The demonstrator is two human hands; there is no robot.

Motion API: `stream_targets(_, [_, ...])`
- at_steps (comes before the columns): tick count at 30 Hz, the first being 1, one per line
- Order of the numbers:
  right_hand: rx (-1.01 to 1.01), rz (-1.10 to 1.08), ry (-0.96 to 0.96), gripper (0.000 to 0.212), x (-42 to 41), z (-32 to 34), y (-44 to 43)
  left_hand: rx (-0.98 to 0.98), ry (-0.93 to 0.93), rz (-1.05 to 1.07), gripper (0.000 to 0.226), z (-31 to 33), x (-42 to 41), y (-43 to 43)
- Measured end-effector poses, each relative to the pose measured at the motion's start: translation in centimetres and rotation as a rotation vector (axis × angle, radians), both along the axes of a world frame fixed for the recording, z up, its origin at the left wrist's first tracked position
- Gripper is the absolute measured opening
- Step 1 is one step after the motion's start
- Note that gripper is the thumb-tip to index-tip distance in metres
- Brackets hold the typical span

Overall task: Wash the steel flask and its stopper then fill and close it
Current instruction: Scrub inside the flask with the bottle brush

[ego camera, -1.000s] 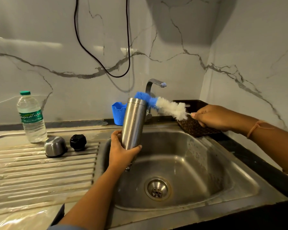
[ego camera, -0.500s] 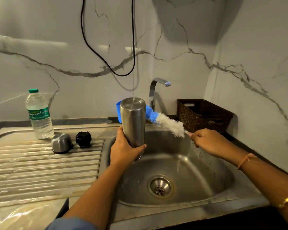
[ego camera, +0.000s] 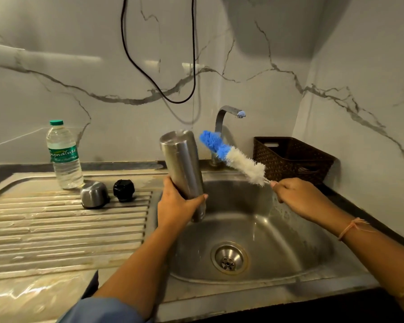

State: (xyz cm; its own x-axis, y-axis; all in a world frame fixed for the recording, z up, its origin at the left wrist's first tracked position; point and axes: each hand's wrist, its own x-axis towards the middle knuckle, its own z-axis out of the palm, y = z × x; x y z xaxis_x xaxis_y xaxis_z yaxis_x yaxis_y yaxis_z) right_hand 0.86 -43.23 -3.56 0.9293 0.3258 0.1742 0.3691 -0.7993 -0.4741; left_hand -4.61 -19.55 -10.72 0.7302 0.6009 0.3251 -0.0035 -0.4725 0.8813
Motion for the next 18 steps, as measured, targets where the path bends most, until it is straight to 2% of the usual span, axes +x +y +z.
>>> stream_targets(3, [-0.053,0.029,0.062,0.044,-0.8,0.0,0.6,-0.129,0.003,-0.022,0.086,-0.7,0.3,0.2])
stream_targets(9, [-0.098,0.117,0.157,0.039,-3.6,-0.7,1.6,-0.631,-0.251,-0.005,0.112,-0.4,1.4,1.9])
stream_targets(11, [-0.133,0.139,0.195,0.039,-4.4,-1.2,2.2,-0.748,-0.319,0.027,0.112,-0.5,1.5,2.5])
stream_targets(15, [-0.144,0.131,0.163,0.038,-4.8,-2.3,4.1,-0.822,-0.377,-0.047,0.099,-0.1,2.1,2.3])
stream_targets(18, [-0.085,0.087,0.221,0.033,-4.2,-2.5,5.4,-0.799,-0.354,-0.094,0.107,0.3,2.3,1.8])
